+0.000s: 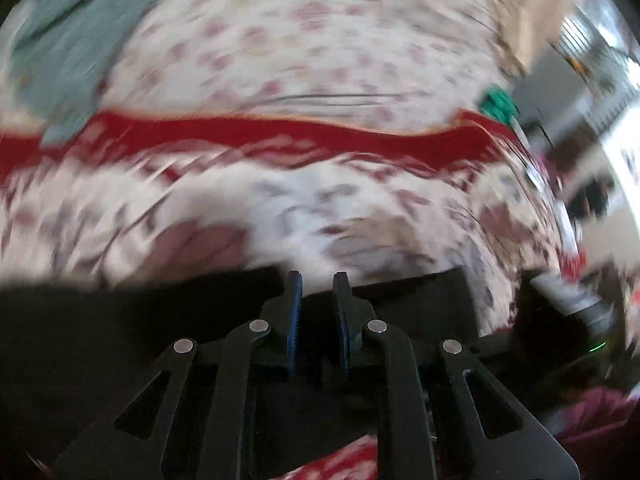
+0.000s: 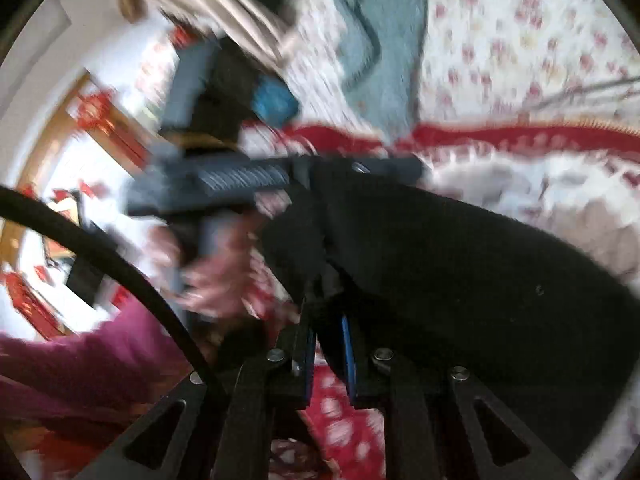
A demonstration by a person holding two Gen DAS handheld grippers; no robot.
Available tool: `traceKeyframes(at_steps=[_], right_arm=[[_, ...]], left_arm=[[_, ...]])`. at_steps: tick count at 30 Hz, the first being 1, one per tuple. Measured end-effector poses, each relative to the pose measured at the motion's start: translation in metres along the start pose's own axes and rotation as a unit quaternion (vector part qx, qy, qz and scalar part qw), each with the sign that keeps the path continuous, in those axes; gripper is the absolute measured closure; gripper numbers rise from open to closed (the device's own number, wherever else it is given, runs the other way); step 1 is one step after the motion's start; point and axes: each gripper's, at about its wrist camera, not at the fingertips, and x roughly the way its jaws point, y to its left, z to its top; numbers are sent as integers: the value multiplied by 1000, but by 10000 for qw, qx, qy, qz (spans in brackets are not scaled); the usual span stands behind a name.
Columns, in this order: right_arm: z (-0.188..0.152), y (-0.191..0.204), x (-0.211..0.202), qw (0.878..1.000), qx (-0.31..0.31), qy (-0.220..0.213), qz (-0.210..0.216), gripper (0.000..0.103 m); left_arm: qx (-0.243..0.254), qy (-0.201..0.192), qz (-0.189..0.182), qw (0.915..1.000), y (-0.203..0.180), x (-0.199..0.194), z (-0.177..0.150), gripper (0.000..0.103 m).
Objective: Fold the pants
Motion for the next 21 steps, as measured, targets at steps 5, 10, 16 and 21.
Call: traceKeyframes(at_steps=[5, 10, 16, 21], right_arm=[[11, -15, 7, 9981, 492, 6, 384, 80], [6, -4, -71, 9957, 351, -737, 439, 51], [-13, -27, -105, 9924, 816, -791, -469, 50], [-31, -42, -92, 9908, 957, -497, -812, 50]], left_arm=[[-549, -216, 18, 9983, 30, -23, -20, 66], [-340, -503, 26, 9982, 9, -39, -36, 63], [-415, -337, -251, 9983, -20, -15, -51, 63], [-475, -132, -50, 9988, -32, 12, -76, 63]])
